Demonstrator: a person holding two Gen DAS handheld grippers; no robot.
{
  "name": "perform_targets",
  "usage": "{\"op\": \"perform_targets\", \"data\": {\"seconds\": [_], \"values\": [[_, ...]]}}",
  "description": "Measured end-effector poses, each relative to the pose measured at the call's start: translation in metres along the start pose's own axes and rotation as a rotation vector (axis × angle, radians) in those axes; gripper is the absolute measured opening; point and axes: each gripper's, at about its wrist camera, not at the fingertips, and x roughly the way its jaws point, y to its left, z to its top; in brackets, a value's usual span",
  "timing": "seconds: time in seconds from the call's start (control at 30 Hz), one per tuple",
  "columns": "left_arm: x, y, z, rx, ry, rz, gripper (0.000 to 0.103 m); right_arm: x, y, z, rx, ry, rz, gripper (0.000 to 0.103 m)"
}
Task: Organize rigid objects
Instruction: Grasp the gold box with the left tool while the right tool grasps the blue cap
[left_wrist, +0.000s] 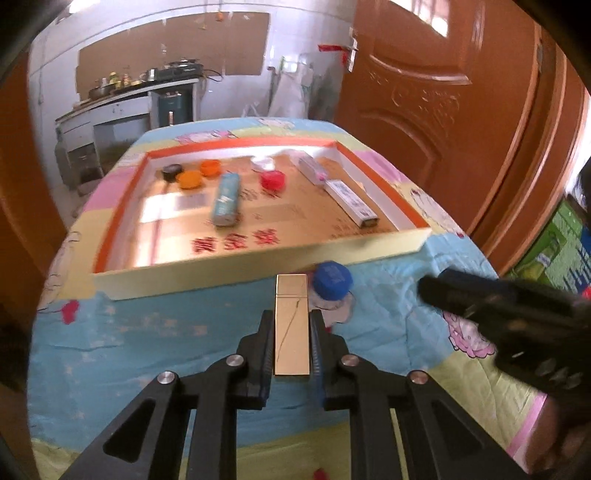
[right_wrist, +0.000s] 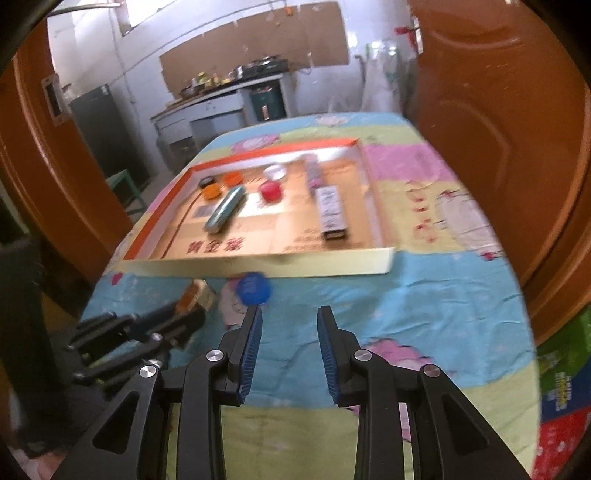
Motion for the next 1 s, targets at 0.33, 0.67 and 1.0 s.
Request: {"op": "perform_targets", "data": {"seconds": [0.33, 0.67, 1.0], "values": [[-0.022, 0.040, 0.008, -0.072, -0.052, 0.036, 0.018, 0.060, 0.033, 0.012, -0.057, 0.067, 0.013, 0.032], [-0.019, 0.055, 0.009, -0.103, -0.053, 0.023, 0.018, 0.081, 0.047, 0.018, -0.127, 0.080, -0.053, 0.031], [-0.026, 0.053, 0.010, -0.098, -0.069, 0.017, 0.018, 0.059, 0.050, 0.016, -0.132, 0.053, -0.029, 0.031]]}}
